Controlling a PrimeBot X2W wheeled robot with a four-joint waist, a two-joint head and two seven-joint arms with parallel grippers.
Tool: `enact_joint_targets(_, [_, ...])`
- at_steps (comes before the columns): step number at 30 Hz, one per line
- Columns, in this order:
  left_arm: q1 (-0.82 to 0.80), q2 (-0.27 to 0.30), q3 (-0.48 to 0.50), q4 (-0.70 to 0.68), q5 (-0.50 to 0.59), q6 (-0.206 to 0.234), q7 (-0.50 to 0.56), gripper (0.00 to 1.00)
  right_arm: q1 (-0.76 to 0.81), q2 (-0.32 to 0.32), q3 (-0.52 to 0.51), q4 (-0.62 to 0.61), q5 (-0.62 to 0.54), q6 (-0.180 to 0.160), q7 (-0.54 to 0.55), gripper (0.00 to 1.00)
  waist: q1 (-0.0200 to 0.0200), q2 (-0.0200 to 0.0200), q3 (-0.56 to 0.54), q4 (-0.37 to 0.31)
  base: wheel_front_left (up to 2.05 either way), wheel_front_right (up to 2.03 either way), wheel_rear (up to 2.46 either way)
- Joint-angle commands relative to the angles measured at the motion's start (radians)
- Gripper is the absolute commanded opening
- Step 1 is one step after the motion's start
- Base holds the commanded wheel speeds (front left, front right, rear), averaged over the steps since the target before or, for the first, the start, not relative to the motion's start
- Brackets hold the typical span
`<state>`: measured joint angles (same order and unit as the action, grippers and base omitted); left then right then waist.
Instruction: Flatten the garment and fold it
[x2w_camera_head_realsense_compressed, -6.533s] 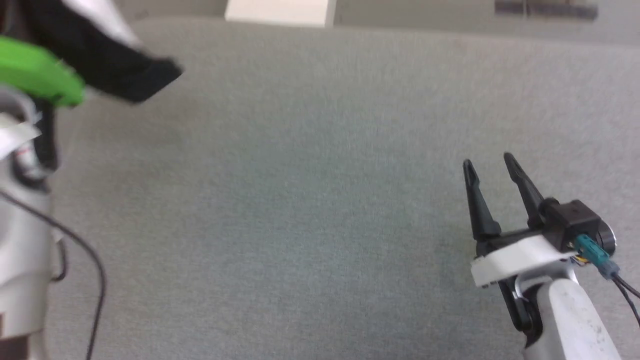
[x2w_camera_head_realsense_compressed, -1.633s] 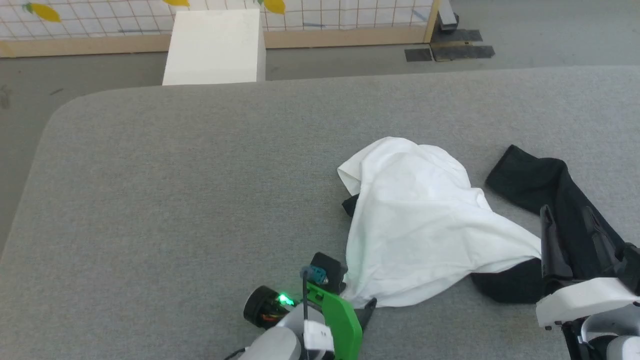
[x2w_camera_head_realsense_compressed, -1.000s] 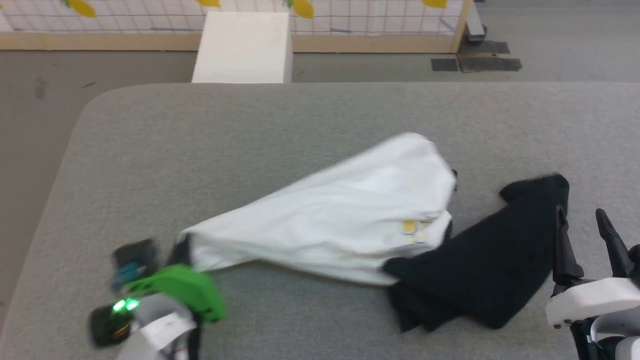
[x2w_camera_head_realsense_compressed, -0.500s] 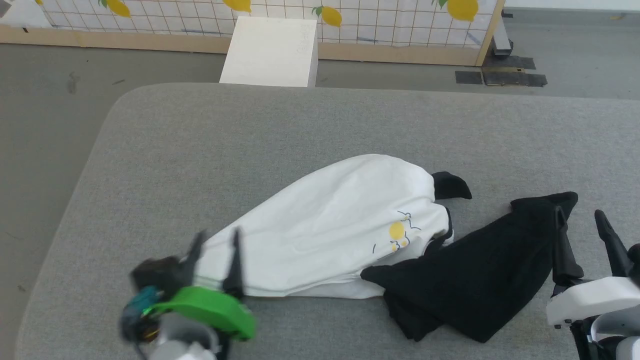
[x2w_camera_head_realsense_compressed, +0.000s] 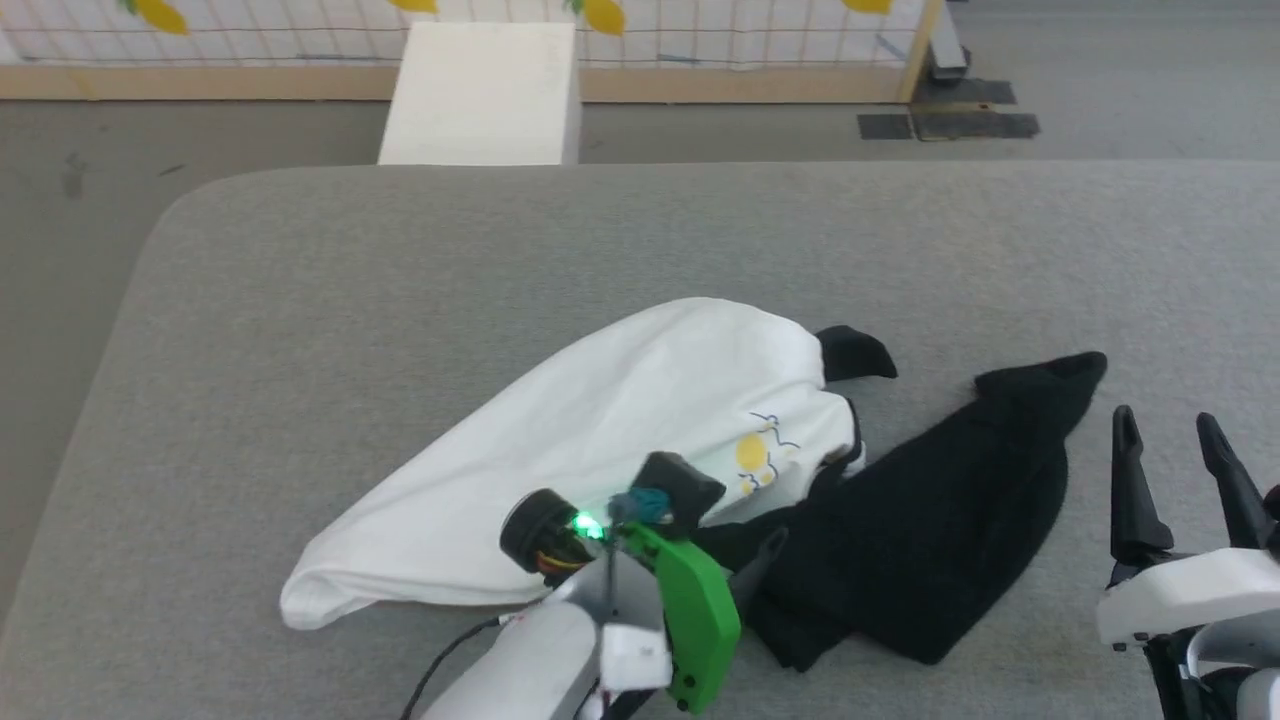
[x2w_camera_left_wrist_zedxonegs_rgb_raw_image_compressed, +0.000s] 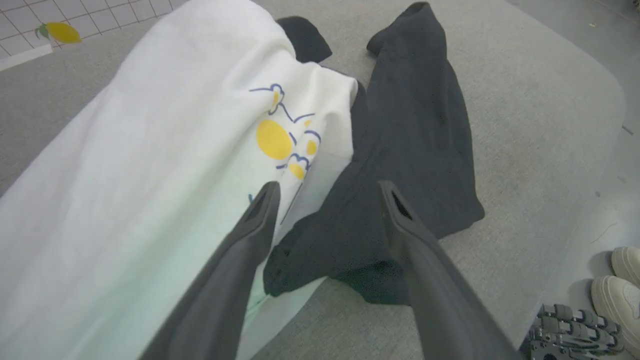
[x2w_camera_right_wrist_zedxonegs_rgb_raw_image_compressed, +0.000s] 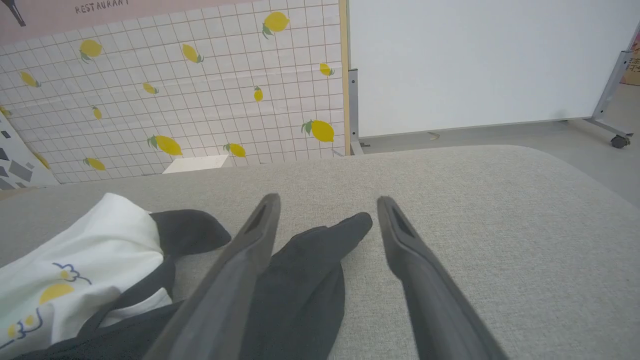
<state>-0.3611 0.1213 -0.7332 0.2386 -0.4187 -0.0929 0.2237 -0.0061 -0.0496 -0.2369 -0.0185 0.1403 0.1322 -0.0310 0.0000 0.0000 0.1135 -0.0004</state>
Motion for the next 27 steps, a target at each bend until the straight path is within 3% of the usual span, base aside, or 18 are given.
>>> enact_joint_targets(1, [-0.040,-0.005,-0.009,0.022,0.002,-0.009,0.018,1.00,-0.017,-0.001,0.005,0.005,0.009,-0.002,-0.005,1.00,0.0000,0.0000,0.015,-0.030,0.00,0.00,0.00])
enact_joint_targets(9, [-0.143,-0.017,-0.047,0.117,-0.031,-0.024,0.162,1.00,-0.029,-0.001,0.021,0.033,0.021,-0.002,-0.025,1.00,0.0000,0.0000,0.046,-0.093,0.00,0.00,0.00])
enact_joint_targets(21, [-0.161,-0.011,-0.109,0.062,-0.088,-0.034,0.233,1.00,-0.039,-0.001,0.020,0.053,0.024,-0.002,-0.040,1.00,0.0000,0.0000,0.050,-0.115,0.00,0.00,0.00])
enact_joint_targets(22, [-0.162,-0.010,-0.113,0.061,-0.090,-0.034,0.235,0.86,-0.040,-0.001,0.022,0.053,0.024,-0.002,-0.040,1.00,0.0000,0.0000,0.050,-0.115,0.00,0.00,0.00])
enact_joint_targets(23, [-0.163,-0.011,-0.118,0.059,-0.092,-0.034,0.239,0.83,-0.041,-0.001,0.022,0.053,0.025,-0.002,-0.040,1.00,0.0000,0.0000,0.051,-0.114,0.00,0.00,0.00])
enact_joint_targets(24, [-0.164,-0.012,-0.122,0.058,-0.094,-0.034,0.242,0.86,-0.042,-0.001,0.023,0.053,0.026,-0.002,-0.041,1.00,0.0000,0.0000,0.052,-0.113,0.00,0.00,0.00])
enact_joint_targets(25, [-0.166,-0.013,-0.130,0.057,-0.098,-0.035,0.249,1.00,-0.043,-0.001,0.023,0.053,0.027,-0.002,-0.041,1.00,0.0000,0.0000,0.054,-0.112,0.00,0.00,0.00])
enact_joint_targets(27, [-0.180,-0.016,-0.137,0.053,-0.100,-0.035,0.252,1.00,-0.045,-0.001,0.024,0.055,0.028,-0.002,-0.043,1.00,0.0000,0.0000,0.058,-0.109,0.00,0.00,0.00])
